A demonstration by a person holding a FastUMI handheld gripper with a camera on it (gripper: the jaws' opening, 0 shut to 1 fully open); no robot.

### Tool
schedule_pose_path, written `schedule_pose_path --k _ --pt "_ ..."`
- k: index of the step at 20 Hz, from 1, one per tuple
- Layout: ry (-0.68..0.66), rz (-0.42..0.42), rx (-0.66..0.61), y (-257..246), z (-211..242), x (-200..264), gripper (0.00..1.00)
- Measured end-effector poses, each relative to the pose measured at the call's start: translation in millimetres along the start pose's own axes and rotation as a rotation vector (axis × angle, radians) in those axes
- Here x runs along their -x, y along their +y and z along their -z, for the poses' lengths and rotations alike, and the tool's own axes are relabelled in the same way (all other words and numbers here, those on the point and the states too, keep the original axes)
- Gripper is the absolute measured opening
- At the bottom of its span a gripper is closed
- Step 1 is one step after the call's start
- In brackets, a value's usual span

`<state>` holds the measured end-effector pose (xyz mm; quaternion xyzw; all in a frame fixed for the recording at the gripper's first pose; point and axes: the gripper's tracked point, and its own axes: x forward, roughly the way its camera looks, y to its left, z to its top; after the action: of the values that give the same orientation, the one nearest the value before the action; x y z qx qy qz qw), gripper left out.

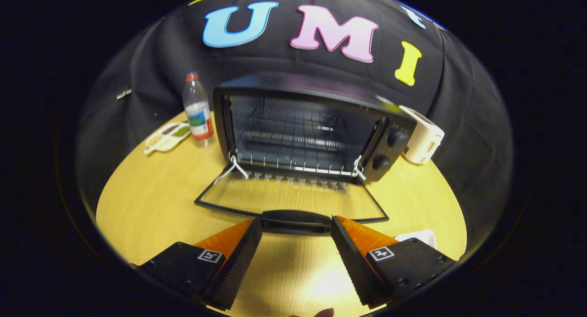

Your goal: Open the toaster oven, put the food inside, and close the toaster oven door.

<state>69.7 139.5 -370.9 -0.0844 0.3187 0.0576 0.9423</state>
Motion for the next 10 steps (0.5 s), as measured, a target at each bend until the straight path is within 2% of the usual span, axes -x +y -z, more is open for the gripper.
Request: schedule_pose_path --k 2,5,10 --pt "0.048 -0.026 -0.031 7 16 4 0.99" --pt "0.031 -0.061 -0.085 8 16 32 0.99" --pt "-0.014 -0.129 -0.148 -17 -21 83 0.99"
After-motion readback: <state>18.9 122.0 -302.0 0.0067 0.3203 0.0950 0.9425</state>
